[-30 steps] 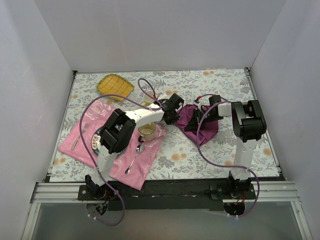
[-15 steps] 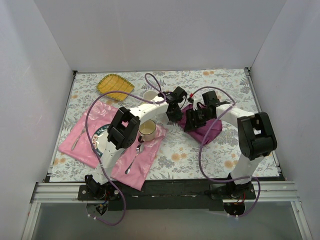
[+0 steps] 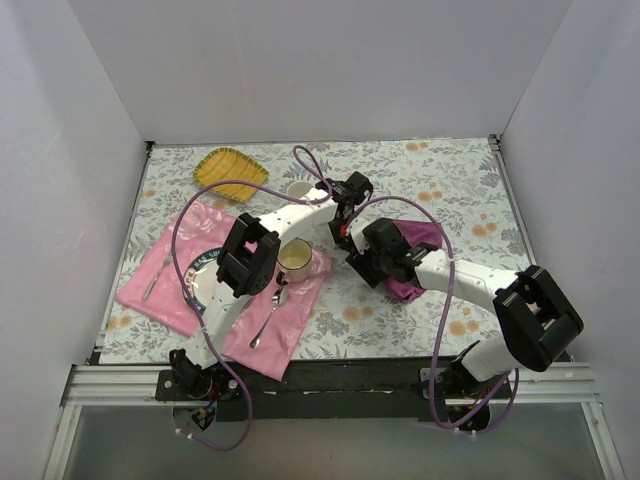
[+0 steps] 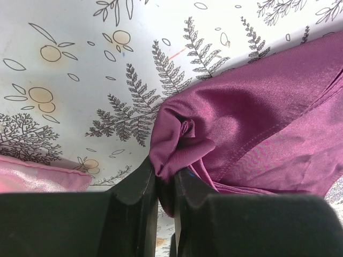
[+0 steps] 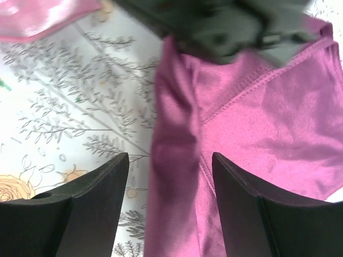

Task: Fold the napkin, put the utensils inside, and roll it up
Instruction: Roll the napkin with the utensil

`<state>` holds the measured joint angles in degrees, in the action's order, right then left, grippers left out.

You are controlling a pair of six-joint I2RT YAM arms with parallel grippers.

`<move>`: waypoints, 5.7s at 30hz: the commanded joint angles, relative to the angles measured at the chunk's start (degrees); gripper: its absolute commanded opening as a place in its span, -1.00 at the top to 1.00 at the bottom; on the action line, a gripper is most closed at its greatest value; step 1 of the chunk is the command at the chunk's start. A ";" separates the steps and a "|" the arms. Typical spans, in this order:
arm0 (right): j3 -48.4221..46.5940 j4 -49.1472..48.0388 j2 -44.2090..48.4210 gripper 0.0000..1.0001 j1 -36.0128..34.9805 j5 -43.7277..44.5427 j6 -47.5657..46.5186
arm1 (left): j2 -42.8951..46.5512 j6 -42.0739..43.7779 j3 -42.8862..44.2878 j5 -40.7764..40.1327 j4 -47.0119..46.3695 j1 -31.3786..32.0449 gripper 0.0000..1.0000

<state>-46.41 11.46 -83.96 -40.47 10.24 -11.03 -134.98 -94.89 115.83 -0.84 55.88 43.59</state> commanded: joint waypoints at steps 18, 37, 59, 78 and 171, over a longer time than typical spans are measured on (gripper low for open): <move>2.38 -7.07 -5.59 -0.13 -7.61 13.22 6.62 | -3.36 1.29 3.17 2.42 6.61 -0.26 1.00; -0.35 -2.50 -8.58 0.97 -7.70 8.22 17.26 | 0.94 4.62 -0.34 0.75 1.79 -3.77 1.00; 11.60 -19.54 -6.38 0.97 9.26 -32.88 26.67 | 16.94 13.85 -10.36 12.85 -16.49 -7.65 -0.45; 15.74 -31.33 -22.20 0.97 24.20 -56.03 34.50 | 19.93 13.68 -25.65 26.24 -31.88 -6.86 0.06; 8.01 10.86 5.74 0.72 14.98 -26.23 21.22 | 7.27 13.86 -37.43 23.60 -46.82 -8.17 0.88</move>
<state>-37.91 22.11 -78.11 -25.93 -15.68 9.93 -124.53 -84.31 79.64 28.88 1.76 36.84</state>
